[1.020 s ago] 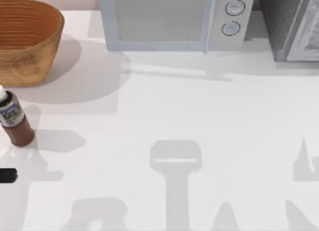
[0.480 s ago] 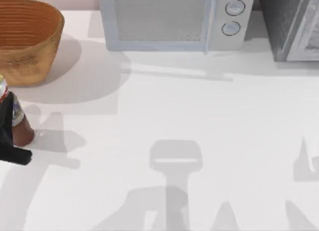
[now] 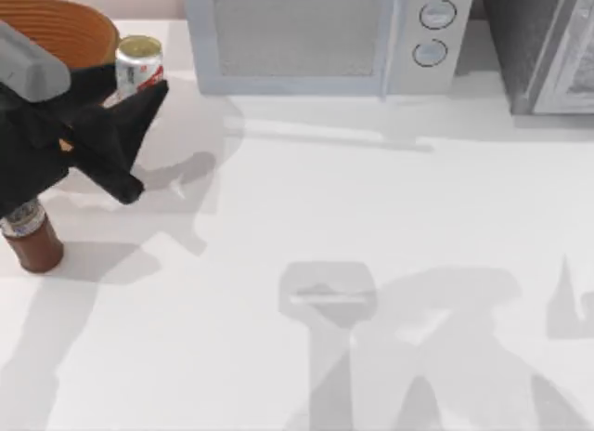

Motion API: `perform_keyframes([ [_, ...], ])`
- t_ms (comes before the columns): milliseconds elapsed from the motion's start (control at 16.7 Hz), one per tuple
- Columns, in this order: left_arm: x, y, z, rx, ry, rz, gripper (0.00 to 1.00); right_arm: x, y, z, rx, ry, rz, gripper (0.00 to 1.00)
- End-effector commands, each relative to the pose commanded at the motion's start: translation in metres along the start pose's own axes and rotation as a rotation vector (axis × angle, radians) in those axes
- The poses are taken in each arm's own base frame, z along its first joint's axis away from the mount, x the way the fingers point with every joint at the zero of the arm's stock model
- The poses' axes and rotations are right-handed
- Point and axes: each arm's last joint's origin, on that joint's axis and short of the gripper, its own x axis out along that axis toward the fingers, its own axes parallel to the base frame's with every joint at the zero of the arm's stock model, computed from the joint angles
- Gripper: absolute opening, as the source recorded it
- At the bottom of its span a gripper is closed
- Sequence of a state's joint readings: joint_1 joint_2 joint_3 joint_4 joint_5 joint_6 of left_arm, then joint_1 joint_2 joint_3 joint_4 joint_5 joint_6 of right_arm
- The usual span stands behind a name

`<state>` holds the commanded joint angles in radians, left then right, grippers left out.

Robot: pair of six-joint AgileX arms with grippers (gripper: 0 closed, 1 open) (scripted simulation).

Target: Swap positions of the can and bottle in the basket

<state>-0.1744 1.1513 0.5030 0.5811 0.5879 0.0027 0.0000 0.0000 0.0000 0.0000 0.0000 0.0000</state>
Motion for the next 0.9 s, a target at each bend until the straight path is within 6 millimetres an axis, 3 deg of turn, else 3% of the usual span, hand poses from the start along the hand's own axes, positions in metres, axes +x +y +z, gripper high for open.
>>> perform_keyframes([
  [240, 0.073, 0.023, -0.023, -0.005, 0.010, -0.250, 0.00, 0.000, 0.000, 0.000, 0.000, 0.000, 0.000, 1.00],
  [480, 0.136, 0.037, -0.075, 0.002, 0.009, -0.479, 0.00, 0.000, 0.000, 0.000, 0.000, 0.000, 0.000, 1.00],
  [660, 0.169, 0.040, -0.123, 0.017, 0.002, -0.624, 0.00, 0.000, 0.000, 0.000, 0.000, 0.000, 0.000, 1.00],
  [900, 0.192, 0.038, -0.177, 0.044, -0.014, -0.768, 0.00, 0.000, 0.000, 0.000, 0.000, 0.000, 0.000, 1.00],
])
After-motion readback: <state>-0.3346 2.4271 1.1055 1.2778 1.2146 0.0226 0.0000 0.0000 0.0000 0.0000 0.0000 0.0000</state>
